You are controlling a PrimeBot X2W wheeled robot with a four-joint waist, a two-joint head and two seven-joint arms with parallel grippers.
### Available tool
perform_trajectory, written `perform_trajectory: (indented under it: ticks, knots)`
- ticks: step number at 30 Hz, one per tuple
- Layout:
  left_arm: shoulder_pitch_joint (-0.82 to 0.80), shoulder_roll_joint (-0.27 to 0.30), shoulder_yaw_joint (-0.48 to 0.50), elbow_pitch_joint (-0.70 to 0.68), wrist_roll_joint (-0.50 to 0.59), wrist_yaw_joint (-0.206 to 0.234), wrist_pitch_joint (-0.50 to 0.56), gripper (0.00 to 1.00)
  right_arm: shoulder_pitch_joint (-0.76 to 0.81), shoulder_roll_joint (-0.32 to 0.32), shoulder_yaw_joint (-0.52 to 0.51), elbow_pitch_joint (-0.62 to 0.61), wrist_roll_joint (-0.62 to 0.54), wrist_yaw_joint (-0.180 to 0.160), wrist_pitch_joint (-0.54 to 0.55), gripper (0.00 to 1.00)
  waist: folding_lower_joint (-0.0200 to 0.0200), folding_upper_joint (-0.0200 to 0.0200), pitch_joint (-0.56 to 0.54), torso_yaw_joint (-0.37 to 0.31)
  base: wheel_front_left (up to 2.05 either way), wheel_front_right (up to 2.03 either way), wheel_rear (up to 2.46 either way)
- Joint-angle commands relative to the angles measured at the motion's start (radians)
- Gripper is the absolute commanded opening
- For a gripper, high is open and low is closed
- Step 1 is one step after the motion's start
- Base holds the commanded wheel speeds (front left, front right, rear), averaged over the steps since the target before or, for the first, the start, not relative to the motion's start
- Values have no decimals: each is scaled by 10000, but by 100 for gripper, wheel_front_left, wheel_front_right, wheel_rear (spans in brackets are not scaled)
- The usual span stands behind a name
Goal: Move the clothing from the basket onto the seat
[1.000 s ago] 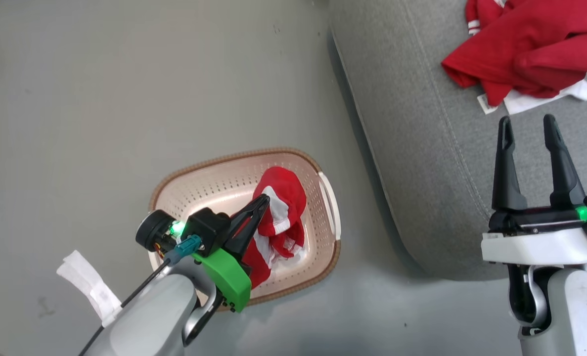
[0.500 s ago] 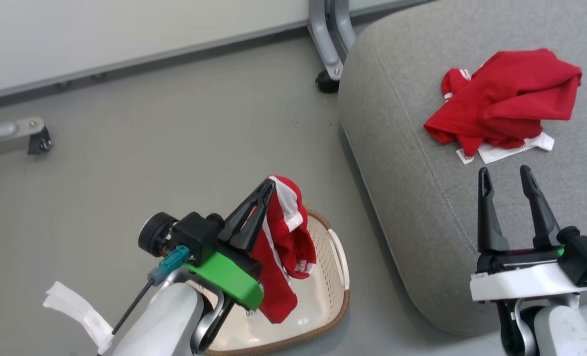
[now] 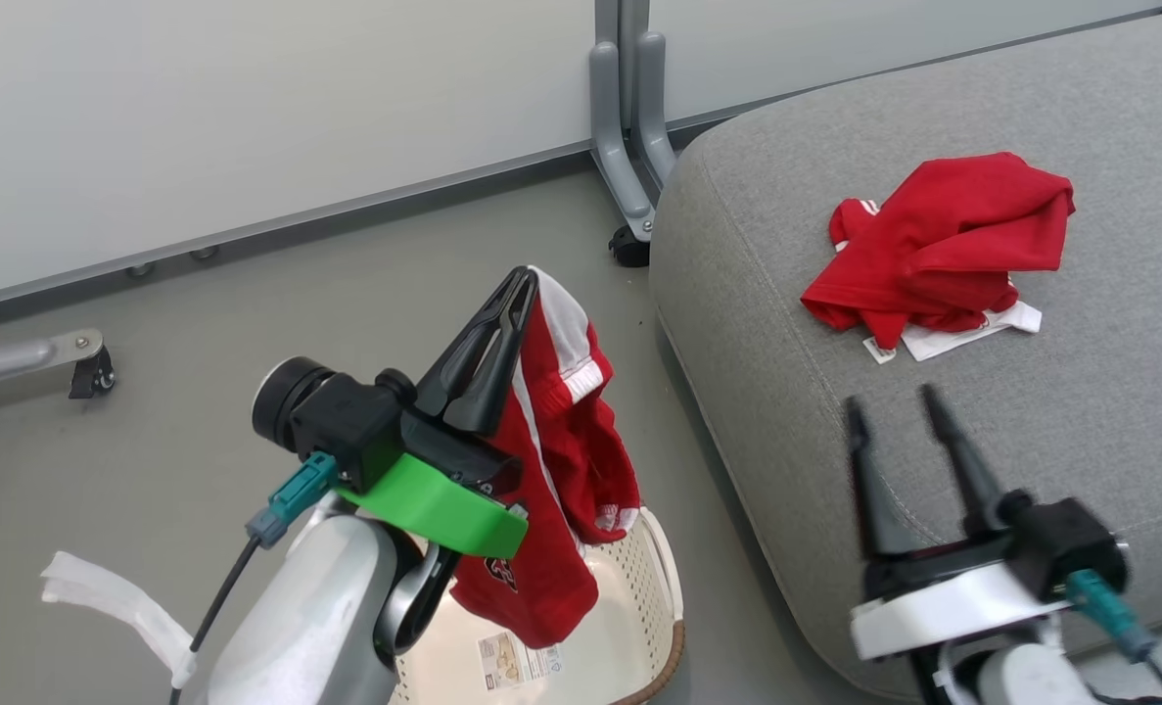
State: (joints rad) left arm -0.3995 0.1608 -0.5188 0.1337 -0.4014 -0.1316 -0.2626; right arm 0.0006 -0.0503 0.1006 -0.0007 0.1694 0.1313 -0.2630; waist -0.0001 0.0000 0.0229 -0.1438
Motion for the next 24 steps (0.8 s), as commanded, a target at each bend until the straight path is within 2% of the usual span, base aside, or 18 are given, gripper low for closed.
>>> perform_trajectory:
  ticks: [1, 9, 13, 18, 24]
  knots:
    - [-152, -78, 25, -1, -13, 15, -30, 0, 129, -1, 341, 143, -145, -10, -29, 100, 1, 0, -40, -44, 0, 0, 0]
    - [-628, -278, -442, 101, -121, 15, -30, 0, -545, -15, 1792, 739, -451, -10, -27, 100, 1, 0, -49, -68, 0, 0, 0]
    - [-857, -331, -711, 70, -123, 15, -30, 0, -989, -11, 2108, 1100, -875, -10, -27, 100, 1, 0, -46, -89, 0, 0, 0]
    - [-1121, -425, -947, -75, -199, 15, -30, 0, -1596, -11, 2435, 2186, -1104, -10, -27, 100, 1, 0, -16, -20, 0, 0, 0]
    - [-1473, -432, -1469, -289, -264, 15, -30, 0, -2231, -11, 2457, 2753, -1223, -10, -27, 100, 1, 0, 72, 150, 0, 0, 0]
